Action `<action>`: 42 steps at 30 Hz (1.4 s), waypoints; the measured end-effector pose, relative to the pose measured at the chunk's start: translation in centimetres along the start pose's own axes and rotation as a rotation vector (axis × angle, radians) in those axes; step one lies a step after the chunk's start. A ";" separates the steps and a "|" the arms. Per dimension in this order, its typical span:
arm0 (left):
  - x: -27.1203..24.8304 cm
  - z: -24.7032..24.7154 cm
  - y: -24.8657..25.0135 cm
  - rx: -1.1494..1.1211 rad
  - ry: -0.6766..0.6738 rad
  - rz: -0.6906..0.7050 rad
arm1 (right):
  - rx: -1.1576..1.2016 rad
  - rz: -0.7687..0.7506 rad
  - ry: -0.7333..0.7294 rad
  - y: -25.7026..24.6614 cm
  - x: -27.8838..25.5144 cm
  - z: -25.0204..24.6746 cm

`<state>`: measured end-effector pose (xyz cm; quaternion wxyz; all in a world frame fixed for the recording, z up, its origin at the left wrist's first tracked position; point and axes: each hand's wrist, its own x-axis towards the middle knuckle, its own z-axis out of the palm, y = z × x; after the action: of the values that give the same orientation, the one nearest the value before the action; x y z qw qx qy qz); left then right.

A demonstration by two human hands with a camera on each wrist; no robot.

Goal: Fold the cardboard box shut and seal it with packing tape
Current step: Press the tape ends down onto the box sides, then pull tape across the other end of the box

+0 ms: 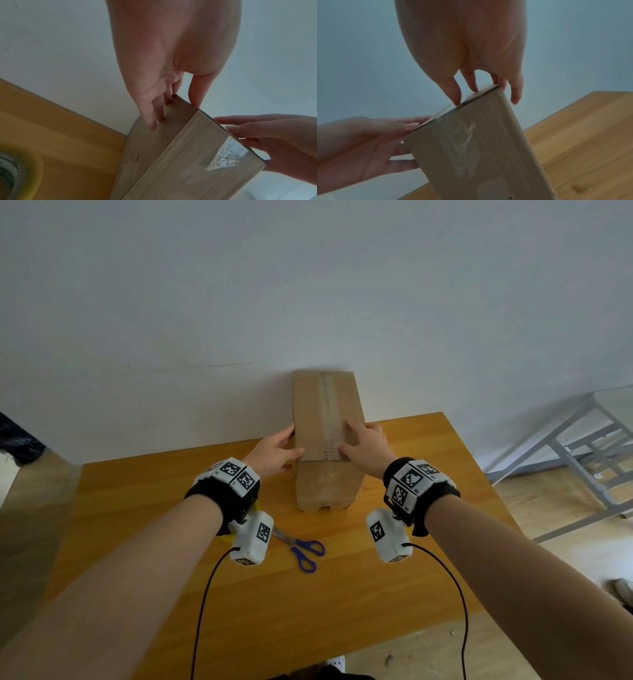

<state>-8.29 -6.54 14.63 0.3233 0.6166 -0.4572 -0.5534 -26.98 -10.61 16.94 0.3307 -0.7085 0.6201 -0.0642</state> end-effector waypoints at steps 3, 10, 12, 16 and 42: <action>0.0 -0.4 0.0 0.127 0.038 0.059 | -0.068 -0.063 0.073 0.0 -0.4 0.2; -1.9 -3.3 -1.1 0.404 0.171 0.149 | -0.123 -0.501 0.319 -2.8 -2.6 1.4; -2.9 -4.5 -2.4 0.500 0.164 0.155 | -0.121 -0.570 0.322 -4.1 -3.4 2.7; -4.2 -6.2 -6.2 0.674 0.087 0.103 | -0.093 -0.690 0.307 -5.6 -4.6 6.8; -4.2 -7.8 -16.7 0.804 0.026 0.048 | 0.186 -0.075 -0.088 -0.6 -1.4 22.4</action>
<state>2.89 2.72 2.54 0.0750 0.6899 -0.6475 -0.3149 -15.52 -0.62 0.42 0.4192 -0.6996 0.5695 -0.1024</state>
